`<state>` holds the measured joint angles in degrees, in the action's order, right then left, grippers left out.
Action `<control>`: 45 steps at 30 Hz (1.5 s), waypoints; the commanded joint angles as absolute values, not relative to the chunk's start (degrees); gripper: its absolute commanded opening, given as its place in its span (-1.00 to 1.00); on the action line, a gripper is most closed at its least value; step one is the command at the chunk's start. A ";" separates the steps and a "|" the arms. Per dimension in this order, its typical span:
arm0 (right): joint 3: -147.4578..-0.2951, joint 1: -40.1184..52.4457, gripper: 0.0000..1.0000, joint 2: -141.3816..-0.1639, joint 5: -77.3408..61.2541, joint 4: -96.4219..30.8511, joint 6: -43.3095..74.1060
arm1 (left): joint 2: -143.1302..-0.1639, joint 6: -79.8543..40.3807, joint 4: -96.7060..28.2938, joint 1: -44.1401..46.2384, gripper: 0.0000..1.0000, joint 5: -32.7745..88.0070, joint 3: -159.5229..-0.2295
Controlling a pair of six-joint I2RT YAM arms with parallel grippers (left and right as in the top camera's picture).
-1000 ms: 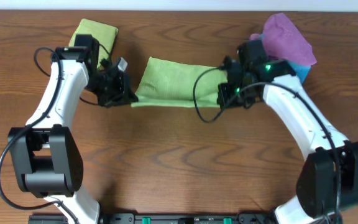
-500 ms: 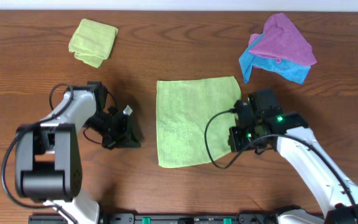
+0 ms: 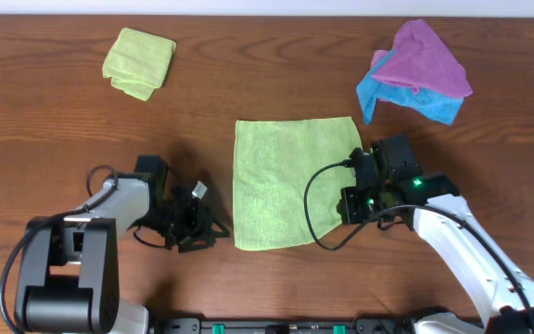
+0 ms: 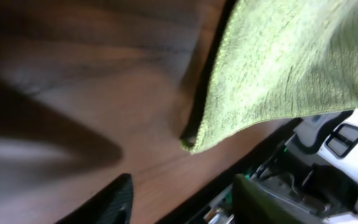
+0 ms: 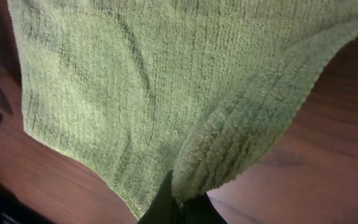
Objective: Fold the cloth
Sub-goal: 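Grasp the near edge and fold it forward over the far half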
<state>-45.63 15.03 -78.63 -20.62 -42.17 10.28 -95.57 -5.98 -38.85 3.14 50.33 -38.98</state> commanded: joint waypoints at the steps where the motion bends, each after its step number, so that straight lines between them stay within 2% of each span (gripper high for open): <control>1: -45.69 15.09 -0.97 -77.80 -22.13 -41.98 11.35 | -95.46 -10.63 -35.97 4.38 0.17 52.42 -37.58; 4: -45.74 15.09 -0.97 -77.78 -22.63 -41.76 11.40 | -95.46 -16.32 -28.71 7.11 0.28 52.38 -36.45; 9: -45.76 15.09 -0.97 -76.97 -22.96 -41.71 11.60 | -95.50 -23.81 -20.38 13.26 0.33 49.43 -35.73; 17: -45.76 15.09 -0.97 -75.22 -22.96 -41.45 11.60 | -96.25 -27.31 -16.64 19.38 0.40 45.87 -35.73; 18: -45.76 15.09 -0.98 -75.22 -22.96 -41.47 11.60 | -96.60 -27.79 -15.97 20.18 0.33 45.87 -35.73; 20: -45.76 15.09 -0.97 -75.22 -22.96 -41.47 11.60 | -97.03 -27.99 -14.87 21.28 0.06 45.89 -35.73; 21: -45.76 15.09 -0.98 -75.22 -22.96 -41.45 11.60 | -97.08 -28.16 -14.48 21.58 -0.36 45.87 -35.73; 23: -45.76 15.09 -0.97 -75.22 -22.94 -41.50 11.57 | -97.06 -28.18 -13.78 21.78 -0.88 46.06 -35.73; 28: -45.76 15.09 -0.97 -75.22 -22.90 -41.54 11.55 | -96.82 -28.36 -13.23 20.05 -0.88 50.02 -36.27; 34: -45.76 15.07 -0.97 -75.22 -17.34 -38.83 11.27 | -92.18 -29.15 -13.21 13.34 -0.88 53.58 -38.98; 38: -45.74 15.07 -0.97 -75.24 -11.70 -30.76 11.25 | -88.66 -33.58 -12.56 7.77 -0.88 50.19 -43.97; 45: -45.74 14.96 -0.97 -78.74 -6.68 -18.59 10.37 | -89.23 -40.60 -1.02 7.38 -0.88 43.27 -45.78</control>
<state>-45.63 15.03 -76.71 -9.87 -20.08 10.70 -89.23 -36.77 -2.72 7.29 47.68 -45.36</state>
